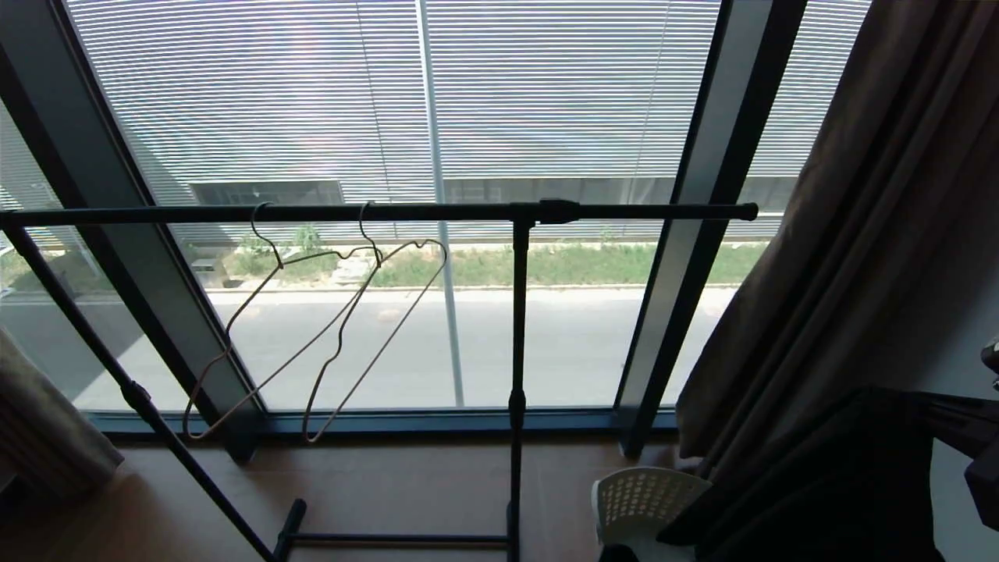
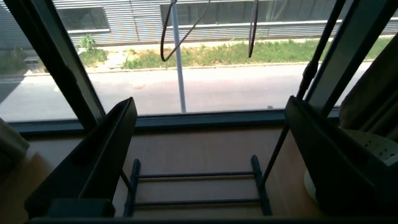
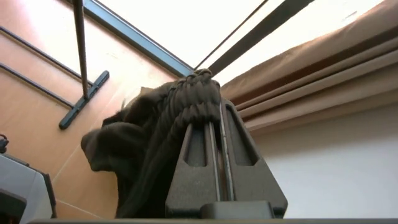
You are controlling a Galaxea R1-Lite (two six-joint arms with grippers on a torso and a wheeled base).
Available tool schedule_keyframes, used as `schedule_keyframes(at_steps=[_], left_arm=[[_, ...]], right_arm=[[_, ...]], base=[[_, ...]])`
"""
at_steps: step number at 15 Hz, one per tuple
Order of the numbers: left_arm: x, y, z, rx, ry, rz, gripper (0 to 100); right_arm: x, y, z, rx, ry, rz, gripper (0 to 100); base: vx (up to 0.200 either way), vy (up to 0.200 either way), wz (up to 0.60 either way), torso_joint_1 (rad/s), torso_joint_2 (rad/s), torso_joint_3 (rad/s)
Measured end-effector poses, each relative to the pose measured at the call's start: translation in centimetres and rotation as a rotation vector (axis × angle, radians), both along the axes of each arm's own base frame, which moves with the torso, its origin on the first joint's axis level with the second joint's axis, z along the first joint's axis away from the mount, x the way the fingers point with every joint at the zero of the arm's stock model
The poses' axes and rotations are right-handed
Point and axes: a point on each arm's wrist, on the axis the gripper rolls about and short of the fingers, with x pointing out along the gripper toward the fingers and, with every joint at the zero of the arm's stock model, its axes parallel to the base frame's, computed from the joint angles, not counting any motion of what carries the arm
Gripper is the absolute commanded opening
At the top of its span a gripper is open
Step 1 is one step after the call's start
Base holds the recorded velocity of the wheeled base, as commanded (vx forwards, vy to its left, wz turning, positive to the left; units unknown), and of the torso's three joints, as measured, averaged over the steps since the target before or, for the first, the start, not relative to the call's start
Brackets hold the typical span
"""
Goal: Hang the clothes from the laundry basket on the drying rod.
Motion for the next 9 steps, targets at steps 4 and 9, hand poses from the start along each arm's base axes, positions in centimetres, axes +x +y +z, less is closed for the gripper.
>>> schedule_keyframes(at_steps=[4, 9], left_arm=[[0.0, 0.0, 0.0, 0.0, 0.0, 0.0, 100], [0.0, 0.0, 0.0, 0.0, 0.0, -0.001, 100]], right_arm=[[-0.03, -0.01, 0.04, 0.001, -0.004, 0.0, 0], [-0.07, -0.02, 0.01, 0.0, -0.001, 0.0, 0]], base=[[0.0, 0.2, 0.0, 0.0, 0.0, 0.002], [0.0, 0.2, 0.0, 0.003, 0.0, 0.0]])
